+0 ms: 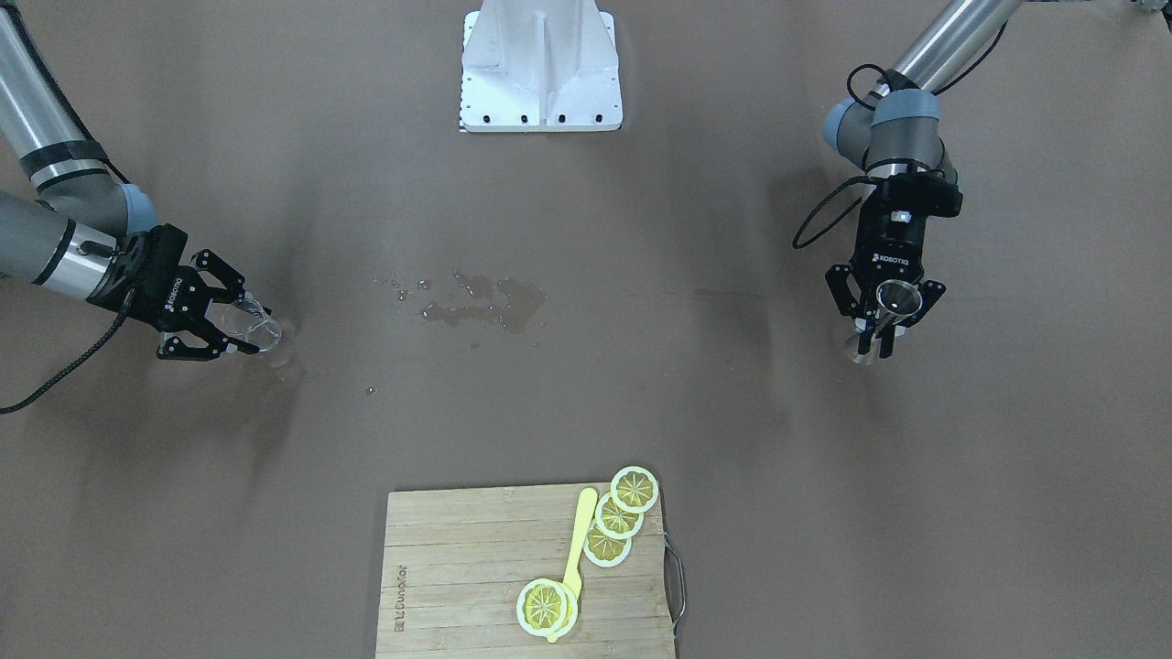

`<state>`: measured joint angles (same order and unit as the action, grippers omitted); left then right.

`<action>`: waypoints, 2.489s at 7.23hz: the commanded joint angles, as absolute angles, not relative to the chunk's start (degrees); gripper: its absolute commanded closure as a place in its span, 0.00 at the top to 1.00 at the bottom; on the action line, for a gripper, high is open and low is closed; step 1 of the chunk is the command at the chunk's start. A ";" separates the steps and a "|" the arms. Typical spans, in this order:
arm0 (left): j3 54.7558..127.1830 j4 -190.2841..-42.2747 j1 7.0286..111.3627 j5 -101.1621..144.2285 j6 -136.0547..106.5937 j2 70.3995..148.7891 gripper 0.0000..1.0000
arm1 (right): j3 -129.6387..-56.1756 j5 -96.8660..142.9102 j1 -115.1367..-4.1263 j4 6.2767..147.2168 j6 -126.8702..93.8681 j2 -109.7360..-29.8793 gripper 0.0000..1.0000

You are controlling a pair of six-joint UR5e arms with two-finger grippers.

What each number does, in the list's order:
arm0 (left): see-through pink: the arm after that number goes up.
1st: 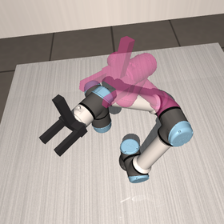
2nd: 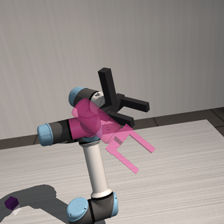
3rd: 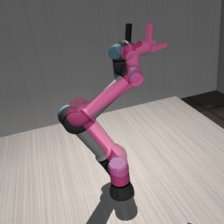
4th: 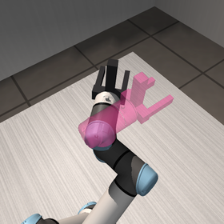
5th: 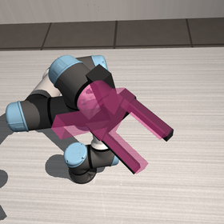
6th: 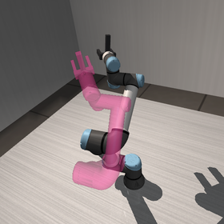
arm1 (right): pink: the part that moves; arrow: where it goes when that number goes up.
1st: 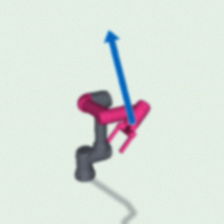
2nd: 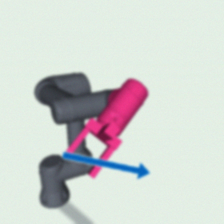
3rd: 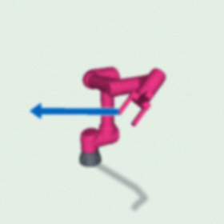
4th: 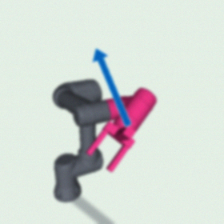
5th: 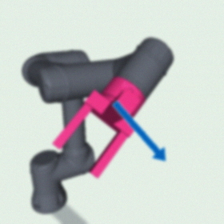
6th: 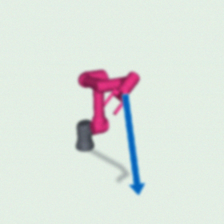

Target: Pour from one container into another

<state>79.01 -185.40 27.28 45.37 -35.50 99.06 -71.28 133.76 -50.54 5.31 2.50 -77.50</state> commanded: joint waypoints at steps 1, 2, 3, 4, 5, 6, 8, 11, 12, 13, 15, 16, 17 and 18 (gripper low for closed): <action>78.75 -182.83 25.40 42.99 -36.39 98.96 0.00 | -71.54 128.33 -48.44 5.54 5.62 -78.66 0.00; 78.49 -181.51 25.23 42.89 -36.47 99.05 0.00 | -73.20 128.15 -47.82 5.71 5.62 -79.88 0.00; 78.49 -179.14 25.40 42.89 -36.47 99.14 0.00 | -75.21 128.14 -47.46 5.71 5.62 -81.81 0.00; 78.49 -177.64 25.31 42.89 -36.47 99.23 0.00 | -75.32 128.32 -47.63 5.71 5.54 -81.91 0.00; 78.49 -177.02 25.31 42.89 -36.47 99.23 0.00 | -75.32 128.32 -47.38 5.45 5.54 -82.00 0.00; 78.31 -176.92 25.23 42.89 -36.56 99.23 0.00 | -74.71 128.23 -46.94 5.36 5.54 -82.00 0.00; 78.31 -174.30 25.14 42.80 -38.04 99.23 0.00 | -74.36 128.32 -46.84 5.45 5.54 -81.83 0.00; 78.31 -172.44 24.70 40.78 -40.34 99.14 0.00 | -74.44 128.58 -47.55 5.98 4.83 -81.48 1.00; 78.40 -172.44 24.70 40.78 -40.78 99.14 0.00 | -74.44 128.58 -47.55 5.98 4.83 -81.39 1.00; 78.31 -172.35 24.35 40.09 -40.87 99.05 0.00 | -74.44 128.67 -47.55 5.98 4.75 -81.39 1.00; 78.31 -172.18 23.91 39.47 -42.80 99.05 0.00 | -74.79 128.85 -48.16 5.98 4.66 -81.30 1.00; 78.31 -171.57 23.82 38.85 -42.89 99.14 0.00 | -75.23 128.85 -48.16 5.98 4.48 -81.21 1.00; 78.31 -171.21 23.21 38.24 -44.11 99.05 0.00 | -75.58 129.02 -48.25 6.06 4.48 -81.21 1.00; 78.14 -169.82 22.94 37.10 -45.77 99.05 0.00 | -76.02 129.20 -48.25 6.06 3.87 -81.12 1.00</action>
<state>78.26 -171.06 23.37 38.26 -44.06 99.08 -75.50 129.00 -48.20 6.03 4.36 -81.20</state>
